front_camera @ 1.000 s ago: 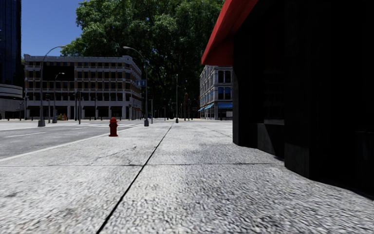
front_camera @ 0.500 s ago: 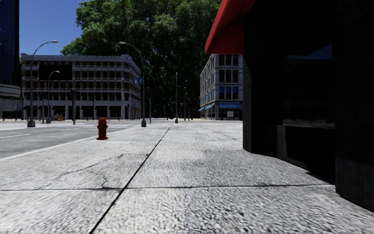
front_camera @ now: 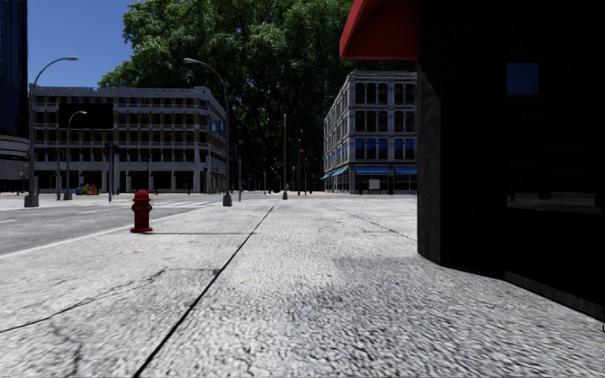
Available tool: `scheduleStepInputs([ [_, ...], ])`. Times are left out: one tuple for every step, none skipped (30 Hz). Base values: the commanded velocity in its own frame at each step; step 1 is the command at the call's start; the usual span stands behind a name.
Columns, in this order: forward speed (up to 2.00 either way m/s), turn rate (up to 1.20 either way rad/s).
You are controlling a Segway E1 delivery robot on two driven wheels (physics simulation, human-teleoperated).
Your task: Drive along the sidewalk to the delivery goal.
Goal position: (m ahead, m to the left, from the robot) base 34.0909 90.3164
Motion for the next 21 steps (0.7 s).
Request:
scheduleStepInputs([
  [2.0,0.0],
  [2.0,0.0],
  [2.0,0.0],
  [2.0,0.0],
  [2.0,0.0],
  [2.0,0.0],
  [2.0,0.0],
  [2.0,0.0],
  [2.0,0.0],
  [2.0,0.0],
  [2.0,0.0],
  [2.0,0.0],
  [2.0,0.0],
  [2.0,0.0],
  [2.0,0.0],
  [2.0,0.0],
  [2.0,0.0],
  [2.0,0.0],
  [2.0,0.0],
  [2.0,0.0],
  [2.0,0.0],
])
